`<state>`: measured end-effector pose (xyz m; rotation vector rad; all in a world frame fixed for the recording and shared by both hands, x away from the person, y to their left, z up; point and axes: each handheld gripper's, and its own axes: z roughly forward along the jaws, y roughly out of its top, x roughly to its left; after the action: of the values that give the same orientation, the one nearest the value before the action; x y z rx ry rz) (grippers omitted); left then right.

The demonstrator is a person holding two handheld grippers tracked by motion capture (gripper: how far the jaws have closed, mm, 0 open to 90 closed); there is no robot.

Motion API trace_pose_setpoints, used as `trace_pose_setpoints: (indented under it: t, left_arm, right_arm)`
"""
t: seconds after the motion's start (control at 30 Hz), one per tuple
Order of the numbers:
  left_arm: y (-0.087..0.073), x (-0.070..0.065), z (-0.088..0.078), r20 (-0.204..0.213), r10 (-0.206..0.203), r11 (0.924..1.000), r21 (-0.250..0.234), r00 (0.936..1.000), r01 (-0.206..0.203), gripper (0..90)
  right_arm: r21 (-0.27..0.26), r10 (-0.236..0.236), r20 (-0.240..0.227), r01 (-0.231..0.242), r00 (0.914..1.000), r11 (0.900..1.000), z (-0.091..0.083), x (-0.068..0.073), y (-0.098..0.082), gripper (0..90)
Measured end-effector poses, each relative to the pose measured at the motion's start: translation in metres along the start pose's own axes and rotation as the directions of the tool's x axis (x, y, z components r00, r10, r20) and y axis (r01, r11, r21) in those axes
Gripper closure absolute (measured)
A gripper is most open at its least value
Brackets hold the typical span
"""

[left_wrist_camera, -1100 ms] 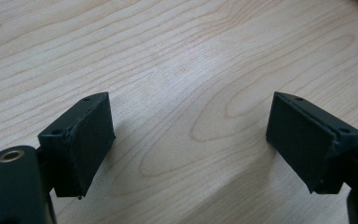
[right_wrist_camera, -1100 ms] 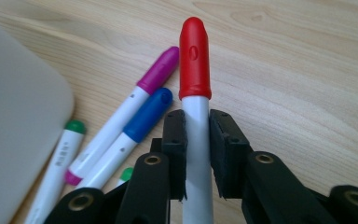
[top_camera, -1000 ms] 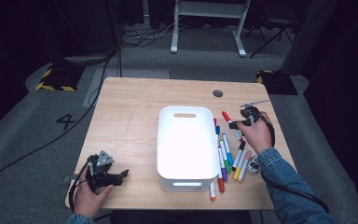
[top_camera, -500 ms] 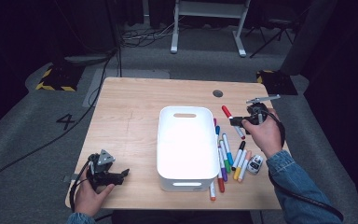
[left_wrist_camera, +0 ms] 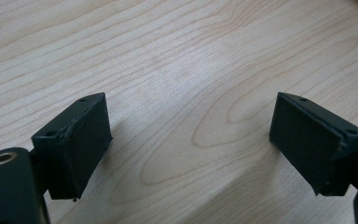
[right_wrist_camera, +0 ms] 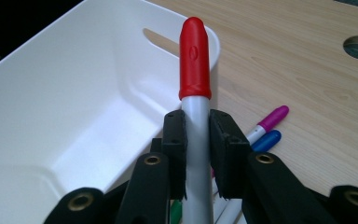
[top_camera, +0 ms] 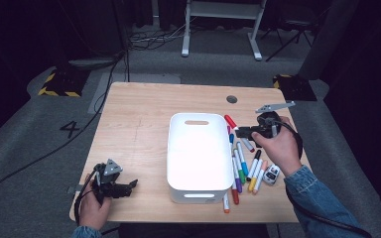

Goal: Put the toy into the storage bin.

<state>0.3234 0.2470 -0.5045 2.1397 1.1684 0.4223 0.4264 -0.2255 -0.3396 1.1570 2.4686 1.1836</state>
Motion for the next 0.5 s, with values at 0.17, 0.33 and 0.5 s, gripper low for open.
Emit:
trace_pose_setpoints:
  t: [0.17,0.33,0.5]
  left_arm:
    - [0.0,0.0,0.0,0.0,0.001,1.0,0.001,1.0,-0.001,12.8]
    - [0.0,0.0,0.0,0.0,0.001,1.0,0.0,1.0,-0.001,12.8]
    - [0.0,0.0,0.001,0.002,0.009,0.9999,0.005,1.0,-0.009,11.1]
  right_arm:
    - [0.002,-0.037,-0.036,0.037,0.9987,0.999,-0.002,0.017,0.004,77.0]
    - [0.004,-0.063,-0.071,0.063,0.9955,0.998,-0.002,0.033,0.007,77.0]
    - [0.007,-0.092,-0.108,0.093,0.9899,0.996,-0.002,0.047,0.01,77.0]
